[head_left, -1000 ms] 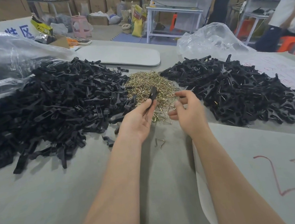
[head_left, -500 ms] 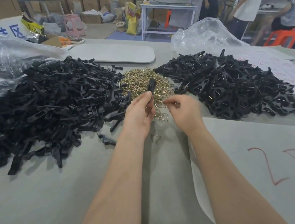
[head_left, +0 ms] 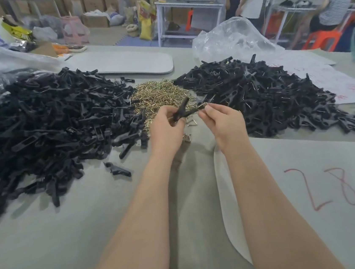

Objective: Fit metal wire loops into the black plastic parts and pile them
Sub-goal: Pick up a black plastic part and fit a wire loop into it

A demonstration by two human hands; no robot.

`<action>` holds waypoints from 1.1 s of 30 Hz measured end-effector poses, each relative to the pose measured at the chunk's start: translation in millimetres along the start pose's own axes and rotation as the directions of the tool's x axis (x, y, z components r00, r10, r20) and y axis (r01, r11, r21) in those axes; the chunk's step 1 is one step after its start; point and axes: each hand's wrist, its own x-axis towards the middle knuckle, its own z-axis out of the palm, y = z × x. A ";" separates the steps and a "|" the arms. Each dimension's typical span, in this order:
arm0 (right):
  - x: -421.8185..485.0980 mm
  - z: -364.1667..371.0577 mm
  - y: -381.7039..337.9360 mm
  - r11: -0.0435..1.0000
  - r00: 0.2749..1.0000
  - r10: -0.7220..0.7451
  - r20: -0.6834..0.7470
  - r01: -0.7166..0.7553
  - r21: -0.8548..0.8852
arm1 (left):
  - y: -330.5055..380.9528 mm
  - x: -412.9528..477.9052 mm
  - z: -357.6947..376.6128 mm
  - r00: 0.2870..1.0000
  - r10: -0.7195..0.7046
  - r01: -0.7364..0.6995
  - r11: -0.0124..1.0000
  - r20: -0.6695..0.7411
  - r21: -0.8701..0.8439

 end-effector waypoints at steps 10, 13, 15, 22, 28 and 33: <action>0.5 -2.4 6.5 0.908 0.979 -0.201 -0.022 0.178 -0.379 | -4.9 -5.3 -3.0 0.984 0.178 -0.169 0.935 0.002 0.313; 0.3 -2.0 8.0 0.858 0.974 -0.226 0.015 0.207 -0.470 | -5.7 -7.4 -3.5 0.975 0.223 -0.217 0.917 0.022 0.335; 2.0 -4.1 7.9 0.771 0.968 -0.243 0.054 0.227 -0.595 | -6.6 -7.7 -3.8 0.968 0.247 -0.246 0.904 0.042 0.349; 2.5 -7.5 2.1 0.630 0.957 -0.258 0.132 0.271 -0.728 | -5.7 -8.3 -6.0 0.957 0.282 -0.290 0.896 0.074 0.337; 1.6 -7.9 0.6 0.566 0.958 -0.270 0.096 0.239 -0.789 | -4.2 -10.1 -5.6 0.954 0.279 -0.301 0.891 0.114 0.339; -0.5 -7.2 -0.9 0.567 0.966 -0.230 0.113 0.228 -0.792 | -4.8 -9.8 -6.3 0.951 0.285 -0.308 0.890 0.117 0.337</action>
